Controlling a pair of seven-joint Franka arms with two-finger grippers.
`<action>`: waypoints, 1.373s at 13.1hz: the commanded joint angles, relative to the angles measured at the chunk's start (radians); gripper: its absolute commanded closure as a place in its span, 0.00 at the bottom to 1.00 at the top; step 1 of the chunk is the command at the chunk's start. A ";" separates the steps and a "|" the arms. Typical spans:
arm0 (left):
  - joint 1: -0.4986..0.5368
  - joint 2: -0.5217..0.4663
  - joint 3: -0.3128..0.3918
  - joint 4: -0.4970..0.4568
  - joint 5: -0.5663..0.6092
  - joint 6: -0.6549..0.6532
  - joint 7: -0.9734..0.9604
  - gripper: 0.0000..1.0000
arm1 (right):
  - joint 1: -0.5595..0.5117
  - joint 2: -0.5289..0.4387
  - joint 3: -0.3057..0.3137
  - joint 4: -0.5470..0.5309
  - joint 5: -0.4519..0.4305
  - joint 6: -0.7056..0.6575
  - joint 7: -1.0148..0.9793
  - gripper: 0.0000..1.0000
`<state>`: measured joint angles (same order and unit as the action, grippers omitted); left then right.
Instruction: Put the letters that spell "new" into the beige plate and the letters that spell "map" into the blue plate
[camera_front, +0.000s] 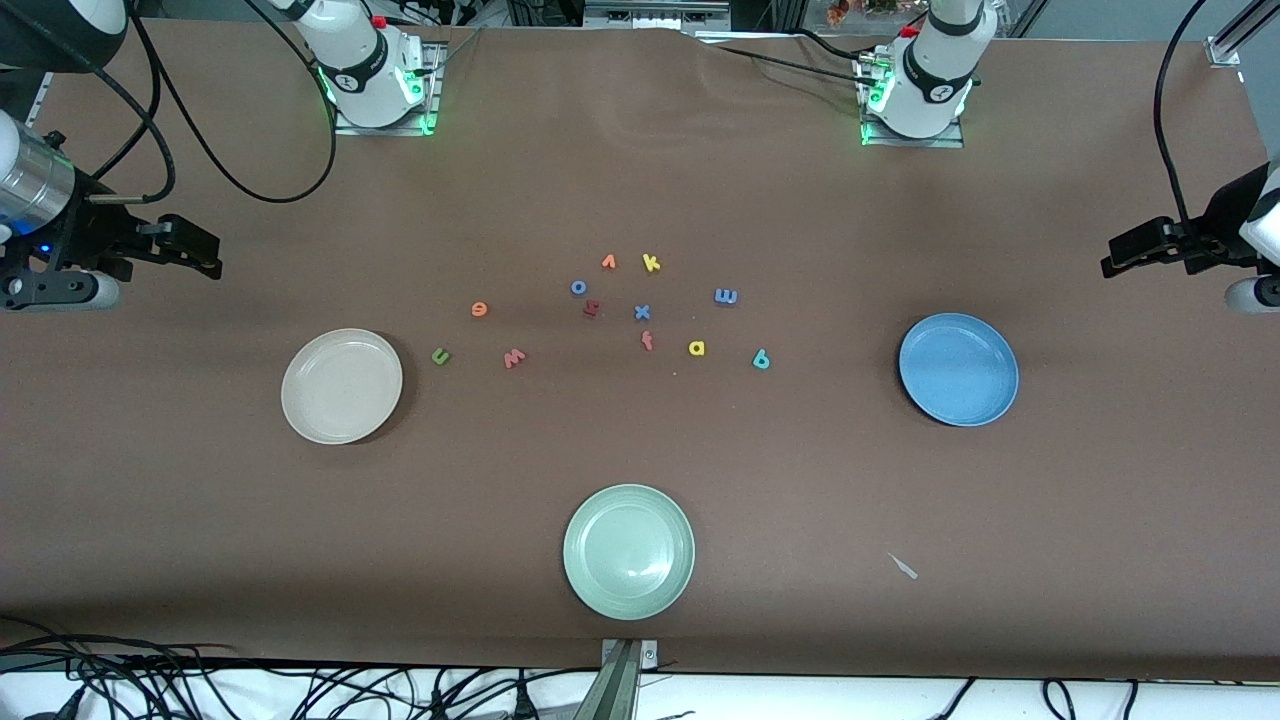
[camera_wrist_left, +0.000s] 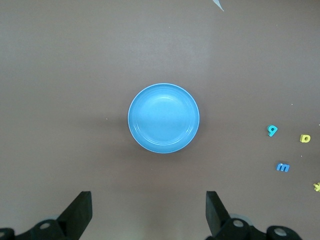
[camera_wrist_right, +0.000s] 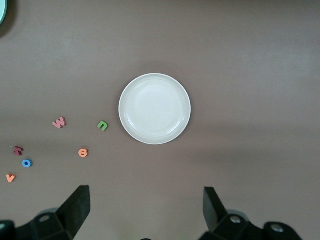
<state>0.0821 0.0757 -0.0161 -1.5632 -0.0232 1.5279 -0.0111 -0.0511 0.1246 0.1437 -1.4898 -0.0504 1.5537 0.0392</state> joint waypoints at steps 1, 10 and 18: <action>0.005 -0.007 -0.001 0.000 -0.001 -0.012 0.014 0.00 | 0.007 -0.002 -0.001 -0.001 -0.019 -0.009 0.021 0.00; 0.007 -0.007 -0.001 -0.001 -0.001 -0.012 0.016 0.00 | 0.005 0.006 0.000 0.005 -0.014 -0.006 0.011 0.00; 0.007 -0.007 0.001 -0.001 -0.001 -0.012 0.016 0.00 | 0.005 0.009 -0.001 0.014 -0.013 -0.006 0.011 0.00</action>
<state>0.0833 0.0758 -0.0156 -1.5633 -0.0232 1.5264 -0.0111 -0.0506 0.1313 0.1437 -1.4913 -0.0520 1.5535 0.0433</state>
